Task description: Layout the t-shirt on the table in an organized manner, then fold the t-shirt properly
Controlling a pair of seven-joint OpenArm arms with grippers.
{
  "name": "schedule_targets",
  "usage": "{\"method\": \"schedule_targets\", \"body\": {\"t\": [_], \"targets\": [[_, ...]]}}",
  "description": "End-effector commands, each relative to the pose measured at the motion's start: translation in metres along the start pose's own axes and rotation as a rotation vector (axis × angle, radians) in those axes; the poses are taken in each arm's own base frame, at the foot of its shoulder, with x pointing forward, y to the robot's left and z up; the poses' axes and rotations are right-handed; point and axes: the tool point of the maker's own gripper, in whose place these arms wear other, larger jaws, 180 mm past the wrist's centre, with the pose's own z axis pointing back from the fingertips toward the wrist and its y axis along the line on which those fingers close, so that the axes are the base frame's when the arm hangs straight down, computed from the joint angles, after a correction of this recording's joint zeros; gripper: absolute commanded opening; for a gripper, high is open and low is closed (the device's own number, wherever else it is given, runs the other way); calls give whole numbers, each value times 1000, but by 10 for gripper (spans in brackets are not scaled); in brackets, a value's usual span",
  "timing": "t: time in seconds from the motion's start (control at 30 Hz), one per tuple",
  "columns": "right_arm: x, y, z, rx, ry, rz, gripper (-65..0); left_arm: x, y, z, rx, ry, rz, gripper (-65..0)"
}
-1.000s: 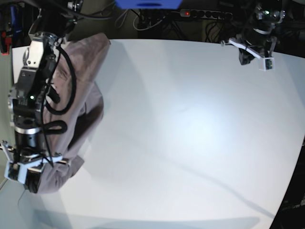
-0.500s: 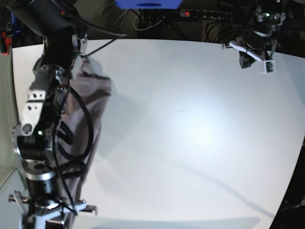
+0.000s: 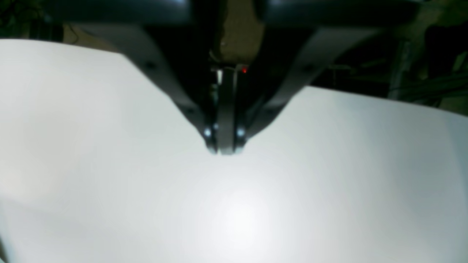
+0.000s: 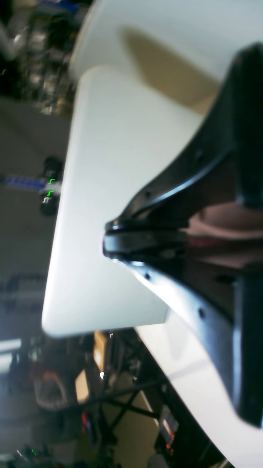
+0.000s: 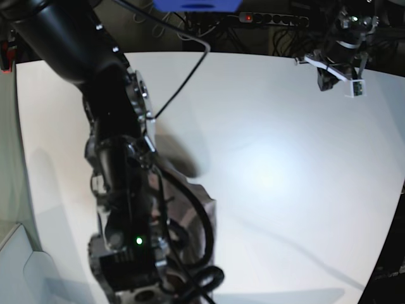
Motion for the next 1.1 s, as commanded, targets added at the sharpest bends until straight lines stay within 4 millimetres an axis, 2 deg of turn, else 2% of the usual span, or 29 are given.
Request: {"method": "schedule_targets", "body": {"t": [0.0, 0.2, 0.27, 0.3, 0.33, 0.47, 0.67, 0.9, 0.97, 1.0, 1.07], "targets": [[42, -2, -2, -8, -124, 24, -650, 9, 2, 4, 1, -31, -13, -649], [90, -2, -14, -8, -212, 70, -650, 12, 21, 9, 53, -39, -11, -649], [93, -12, -14, -36, -216, 63, -650, 15, 28, 10, 74, -49, -10, -649], [92, -27, -14, -77, -212, 52, -650, 16, 31, 11, 79, -52, -10, -649], [87, -44, -12, -120, -200, 34, -650, 17, 32, 11, 83, -54, -10, -649], [28, -76, -6, -205, -78, -26, -650, 18, 32, 11, 83, -55, -10, -649], [-65, -102, 6, -262, 131, -20, -650, 19, 29, 10, 76, -59, -7, -649], [-98, -146, 6, -345, 188, 1, -650, 24, 25, 8, 48, -72, 43, -649], [-100, -157, 3, -368, 197, -12, -650, 25, 22, 8, 28, -73, 72, -649], [-104, -166, 4, -384, 209, -15, -640, 25, 22, 8, 22, -72, 80, -649], [-111, -171, 5, -395, 228, -19, -578, 25, 20, 8, 16, -72, 92, -649]]}}
